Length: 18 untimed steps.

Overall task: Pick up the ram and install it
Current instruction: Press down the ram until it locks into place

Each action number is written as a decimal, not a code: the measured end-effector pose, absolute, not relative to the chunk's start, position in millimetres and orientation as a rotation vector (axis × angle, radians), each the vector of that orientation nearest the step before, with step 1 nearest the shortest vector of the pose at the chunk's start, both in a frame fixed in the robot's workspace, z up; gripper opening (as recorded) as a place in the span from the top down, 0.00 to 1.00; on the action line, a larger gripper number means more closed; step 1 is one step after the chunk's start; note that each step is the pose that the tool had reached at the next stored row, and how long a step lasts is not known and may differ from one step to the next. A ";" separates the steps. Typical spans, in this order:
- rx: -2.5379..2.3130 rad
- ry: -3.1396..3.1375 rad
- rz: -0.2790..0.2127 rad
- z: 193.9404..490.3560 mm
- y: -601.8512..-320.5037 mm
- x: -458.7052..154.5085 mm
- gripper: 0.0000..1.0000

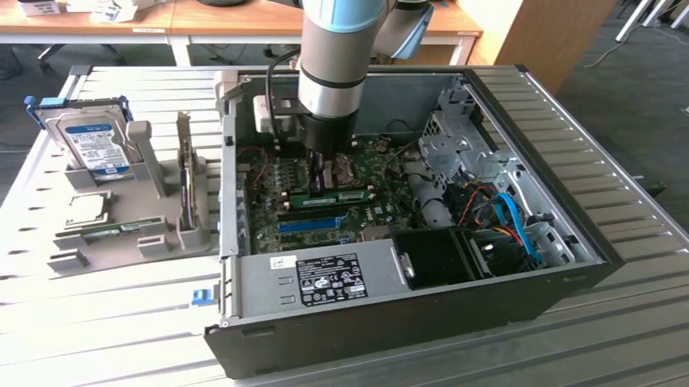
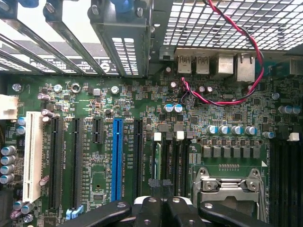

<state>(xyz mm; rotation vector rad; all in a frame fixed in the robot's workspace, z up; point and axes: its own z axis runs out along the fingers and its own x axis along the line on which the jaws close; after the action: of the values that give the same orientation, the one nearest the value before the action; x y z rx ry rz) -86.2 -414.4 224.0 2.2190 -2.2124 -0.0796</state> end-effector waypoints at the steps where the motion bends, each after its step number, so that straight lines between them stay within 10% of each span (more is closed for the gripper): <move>1: 2.219 -2.212 -0.080 223.9 -414.5 -86.2 0.89; 18: 2.219 -2.212 -0.080 222.6 -414.5 -86.2 0.89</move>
<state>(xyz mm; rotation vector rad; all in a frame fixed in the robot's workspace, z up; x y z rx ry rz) -86.2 -414.5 222.6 2.2190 -2.2124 -0.0796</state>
